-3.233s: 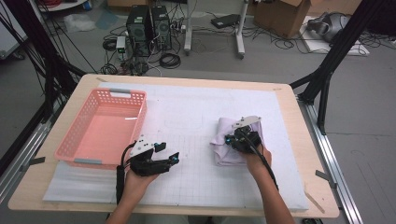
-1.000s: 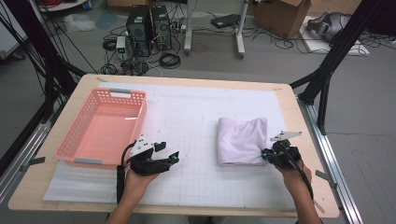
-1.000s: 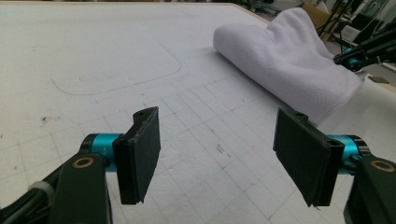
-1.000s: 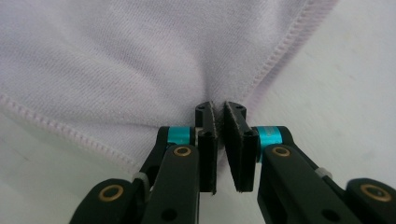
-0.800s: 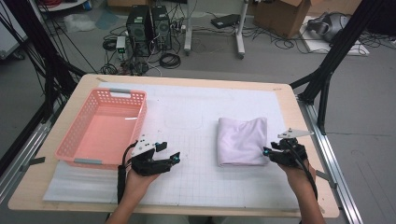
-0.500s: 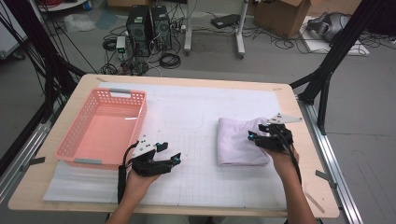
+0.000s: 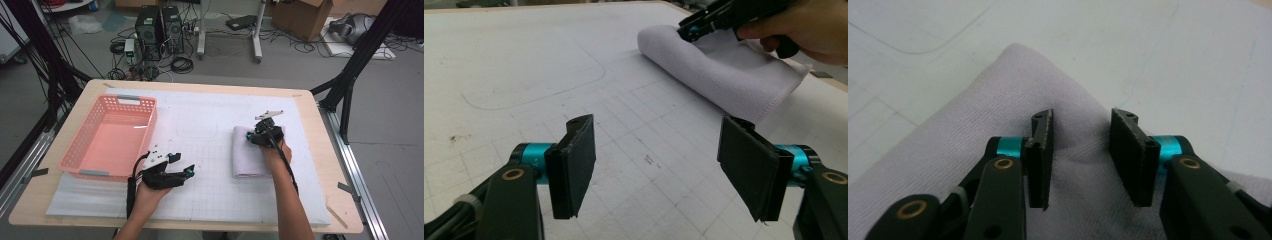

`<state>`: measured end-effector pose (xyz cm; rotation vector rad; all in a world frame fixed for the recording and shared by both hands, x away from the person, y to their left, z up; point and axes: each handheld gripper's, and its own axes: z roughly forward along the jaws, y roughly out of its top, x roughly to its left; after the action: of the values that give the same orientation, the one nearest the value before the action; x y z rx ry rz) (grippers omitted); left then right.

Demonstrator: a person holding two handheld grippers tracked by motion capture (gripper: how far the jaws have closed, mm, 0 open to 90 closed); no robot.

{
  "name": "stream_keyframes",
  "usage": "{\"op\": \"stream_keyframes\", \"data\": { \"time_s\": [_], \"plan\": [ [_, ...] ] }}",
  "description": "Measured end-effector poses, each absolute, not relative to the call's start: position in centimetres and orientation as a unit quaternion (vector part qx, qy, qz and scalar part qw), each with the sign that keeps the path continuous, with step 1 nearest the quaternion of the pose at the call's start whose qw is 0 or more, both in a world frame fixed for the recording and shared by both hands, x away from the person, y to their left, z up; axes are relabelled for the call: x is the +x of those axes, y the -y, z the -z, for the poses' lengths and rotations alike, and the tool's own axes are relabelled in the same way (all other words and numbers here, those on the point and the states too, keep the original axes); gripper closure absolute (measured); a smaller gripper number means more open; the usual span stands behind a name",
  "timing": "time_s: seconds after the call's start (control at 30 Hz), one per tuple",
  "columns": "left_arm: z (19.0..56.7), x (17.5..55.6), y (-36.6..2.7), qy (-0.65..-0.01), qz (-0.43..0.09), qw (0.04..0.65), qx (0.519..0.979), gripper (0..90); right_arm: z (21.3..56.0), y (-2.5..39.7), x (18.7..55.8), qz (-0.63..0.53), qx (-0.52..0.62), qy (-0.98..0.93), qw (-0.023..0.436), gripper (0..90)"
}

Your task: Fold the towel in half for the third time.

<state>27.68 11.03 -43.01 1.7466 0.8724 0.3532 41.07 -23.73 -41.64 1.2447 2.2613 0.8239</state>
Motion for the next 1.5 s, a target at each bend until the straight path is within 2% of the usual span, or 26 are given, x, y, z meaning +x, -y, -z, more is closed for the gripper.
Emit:
{"op": "stream_keyframes", "data": {
  "time_s": [0.13, 0.27, 0.37, 0.43, 0.47, 0.53, 0.63, 0.73, 0.87, 0.93, 1.07, 1.17, 1.33, 1.5],
  "plan": [
    [43.1, 27.8, -11.0, -0.369, -0.146, 0.547, 0.737, 31.9, 41.9, 23.0, 41.7, -0.301, 0.444, -0.818, 0.206, 64.2],
    [43.2, 27.9, -11.1, -0.372, -0.145, 0.545, 0.737, 31.9, 42.1, 21.6, 42.0, -0.354, 0.413, -0.822, 0.169, 63.3],
    [43.2, 27.9, -11.1, -0.373, -0.146, 0.545, 0.736, 32.0, 42.4, 20.8, 42.0, -0.354, 0.393, -0.83, 0.175, 58.6],
    [43.2, 27.9, -11.1, -0.374, -0.145, 0.545, 0.737, 32.0, 41.9, 21.5, 41.9, -0.365, 0.407, -0.819, 0.178, 47.4],
    [43.2, 27.9, -11.1, -0.372, -0.146, 0.544, 0.738, 32.0, 41.5, 22.2, 41.7, -0.377, 0.415, -0.808, 0.179, 46.0],
    [43.3, 27.8, -10.9, -0.371, -0.145, 0.543, 0.739, 32.0, 40.5, 23.9, 41.2, -0.404, 0.428, -0.786, 0.19, 48.5],
    [43.2, 27.7, -10.8, -0.368, -0.146, 0.543, 0.74, 32.0, 39.6, 26.6, 40.2, -0.408, 0.445, -0.769, 0.212, 64.0],
    [43.2, 27.7, -10.7, -0.37, -0.145, 0.543, 0.74, 31.9, 40.2, 27.9, 39.9, -0.35, 0.442, -0.793, 0.228, 76.7],
    [43.1, 27.6, -10.8, -0.371, -0.148, 0.545, 0.737, 31.9, 42.0, 28.9, 40.0, -0.299, 0.469, -0.8, 0.227, 77.7],
    [43.1, 27.6, -10.9, -0.371, -0.148, 0.546, 0.736, 31.9, 42.3, 29.4, 39.6, -0.302, 0.485, -0.788, 0.231, 76.2],
    [43.1, 27.7, -11.0, -0.372, -0.147, 0.545, 0.737, 31.3, 42.1, 30.8, 38.9, -0.308, 0.507, -0.768, 0.241, 63.5],
    [43.1, 27.7, -10.9, -0.369, -0.144, 0.546, 0.738, 30.3, 41.4, 31.9, 37.8, -0.348, 0.494, -0.759, 0.242, 60.1],
    [43.0, 27.7, -10.8, -0.368, -0.147, 0.548, 0.737, 29.1, 40.9, 32.5, 35.2, -0.394, 0.444, -0.774, 0.218, 52.6],
    [42.9, 27.6, -11.0, -0.369, -0.148, 0.553, 0.733, 28.6, 41.5, 32.3, 32.1, -0.402, 0.389, -0.803, 0.203, 52.8]
  ]
}}
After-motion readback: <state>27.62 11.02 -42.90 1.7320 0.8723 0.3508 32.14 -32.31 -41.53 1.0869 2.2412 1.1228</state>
